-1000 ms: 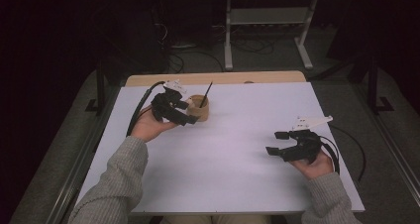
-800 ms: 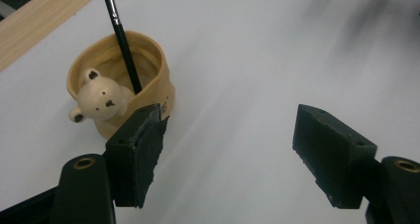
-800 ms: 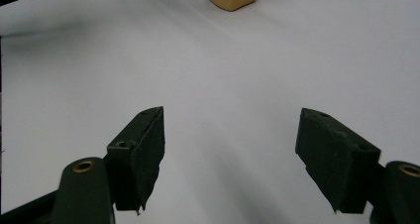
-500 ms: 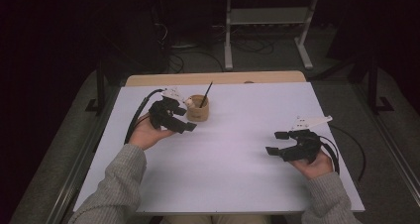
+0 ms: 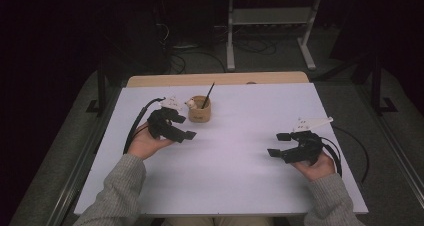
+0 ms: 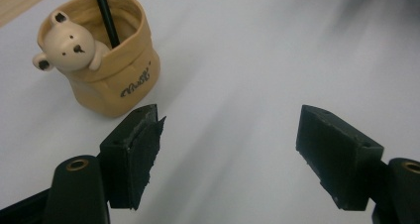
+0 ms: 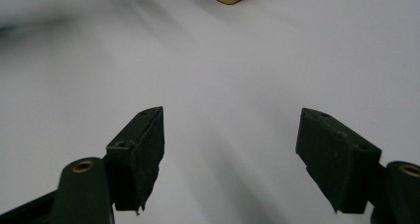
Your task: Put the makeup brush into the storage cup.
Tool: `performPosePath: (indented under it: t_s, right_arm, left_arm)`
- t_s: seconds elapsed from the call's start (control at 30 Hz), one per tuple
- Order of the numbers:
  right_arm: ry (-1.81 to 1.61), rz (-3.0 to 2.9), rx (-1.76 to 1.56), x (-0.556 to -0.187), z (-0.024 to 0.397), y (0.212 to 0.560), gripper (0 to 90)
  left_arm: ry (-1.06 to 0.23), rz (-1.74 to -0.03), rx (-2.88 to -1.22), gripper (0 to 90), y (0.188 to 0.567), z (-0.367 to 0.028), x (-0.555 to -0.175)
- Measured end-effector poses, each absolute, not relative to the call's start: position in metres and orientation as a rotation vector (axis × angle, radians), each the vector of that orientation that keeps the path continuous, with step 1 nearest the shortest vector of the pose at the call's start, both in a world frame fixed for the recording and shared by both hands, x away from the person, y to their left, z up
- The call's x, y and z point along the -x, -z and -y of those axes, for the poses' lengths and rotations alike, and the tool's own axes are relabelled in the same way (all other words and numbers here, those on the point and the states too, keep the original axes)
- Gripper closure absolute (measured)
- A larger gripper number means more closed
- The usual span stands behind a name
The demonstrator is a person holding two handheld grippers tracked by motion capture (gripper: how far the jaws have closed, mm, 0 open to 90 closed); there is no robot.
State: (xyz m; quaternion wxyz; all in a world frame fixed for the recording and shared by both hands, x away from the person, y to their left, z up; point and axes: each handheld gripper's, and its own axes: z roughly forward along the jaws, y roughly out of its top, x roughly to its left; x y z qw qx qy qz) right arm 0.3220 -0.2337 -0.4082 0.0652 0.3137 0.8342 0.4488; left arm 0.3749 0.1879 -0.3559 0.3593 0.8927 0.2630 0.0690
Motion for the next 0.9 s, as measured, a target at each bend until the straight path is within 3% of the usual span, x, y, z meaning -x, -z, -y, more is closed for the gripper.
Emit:
performPosePath:
  t_s: [0.9]
  right_arm:
    - [-1.316,-2.534,-0.956,-0.324,0.231,0.415,25.2]
  left_arm:
    - [-0.191,-0.68,-2.282,22.6,0.386,-0.195,-0.34]
